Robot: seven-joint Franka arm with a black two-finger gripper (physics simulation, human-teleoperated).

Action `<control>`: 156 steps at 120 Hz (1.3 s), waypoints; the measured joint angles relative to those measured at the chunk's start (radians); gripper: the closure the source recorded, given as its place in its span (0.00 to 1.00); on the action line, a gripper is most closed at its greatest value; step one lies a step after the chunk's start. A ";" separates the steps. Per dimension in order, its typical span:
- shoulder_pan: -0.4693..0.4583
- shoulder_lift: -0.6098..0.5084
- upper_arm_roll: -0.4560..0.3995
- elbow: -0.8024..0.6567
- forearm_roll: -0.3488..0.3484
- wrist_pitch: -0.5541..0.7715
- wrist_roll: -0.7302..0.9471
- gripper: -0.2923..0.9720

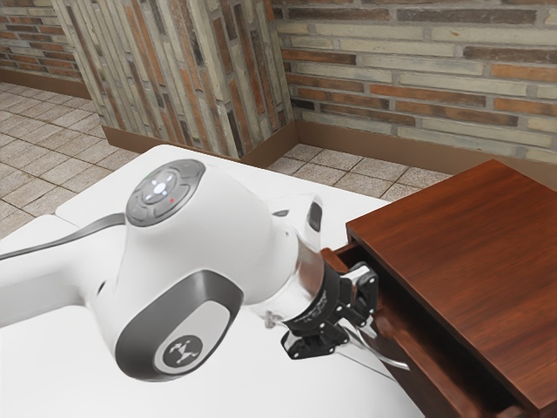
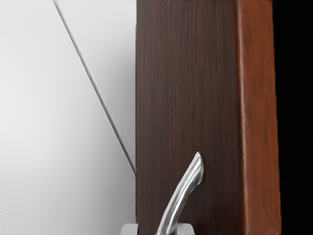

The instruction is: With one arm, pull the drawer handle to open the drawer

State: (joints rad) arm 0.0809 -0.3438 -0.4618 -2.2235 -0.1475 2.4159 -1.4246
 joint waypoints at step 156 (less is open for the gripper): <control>-0.037 -0.161 0.029 -0.110 -0.051 -0.079 0.023 0.76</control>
State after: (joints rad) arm 0.0443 -0.5047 -0.4329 -2.3332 -0.1986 2.3372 -1.4016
